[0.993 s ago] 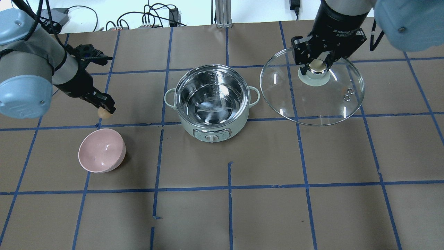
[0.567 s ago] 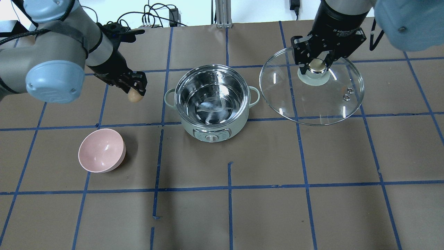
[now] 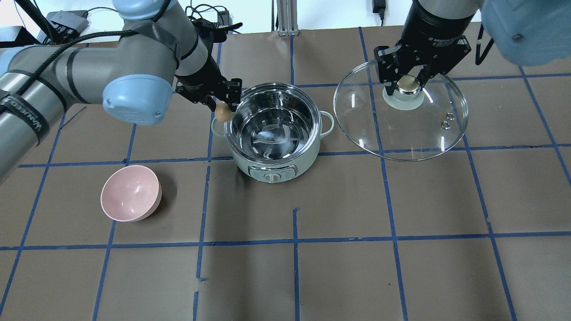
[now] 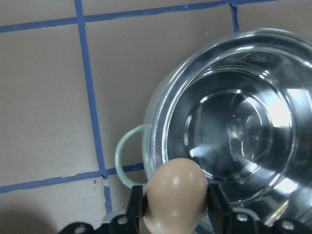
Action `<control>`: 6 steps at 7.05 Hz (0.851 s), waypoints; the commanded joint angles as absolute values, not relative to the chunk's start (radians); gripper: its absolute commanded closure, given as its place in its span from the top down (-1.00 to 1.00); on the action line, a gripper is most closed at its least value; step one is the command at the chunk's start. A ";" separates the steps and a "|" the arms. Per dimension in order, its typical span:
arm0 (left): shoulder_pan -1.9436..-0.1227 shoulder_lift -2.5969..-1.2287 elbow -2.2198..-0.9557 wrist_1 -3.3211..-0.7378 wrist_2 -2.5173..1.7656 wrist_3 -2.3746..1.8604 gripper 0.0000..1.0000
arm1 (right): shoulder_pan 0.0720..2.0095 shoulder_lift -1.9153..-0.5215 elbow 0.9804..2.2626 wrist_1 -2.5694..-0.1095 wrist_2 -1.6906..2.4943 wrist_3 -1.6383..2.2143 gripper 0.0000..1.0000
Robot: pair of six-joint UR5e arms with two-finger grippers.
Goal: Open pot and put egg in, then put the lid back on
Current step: 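Lift the egg with the left gripper and carry it over the pot, then lower the egg into the pot and open the left gripper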
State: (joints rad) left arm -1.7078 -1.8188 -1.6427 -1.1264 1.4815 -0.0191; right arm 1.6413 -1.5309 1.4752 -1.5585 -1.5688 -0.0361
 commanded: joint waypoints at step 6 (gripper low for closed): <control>-1.676 -1.806 -1.620 -1.096 1.496 0.043 1.00 | 1.647 -1.531 1.471 -1.560 -1.569 -0.031 -0.78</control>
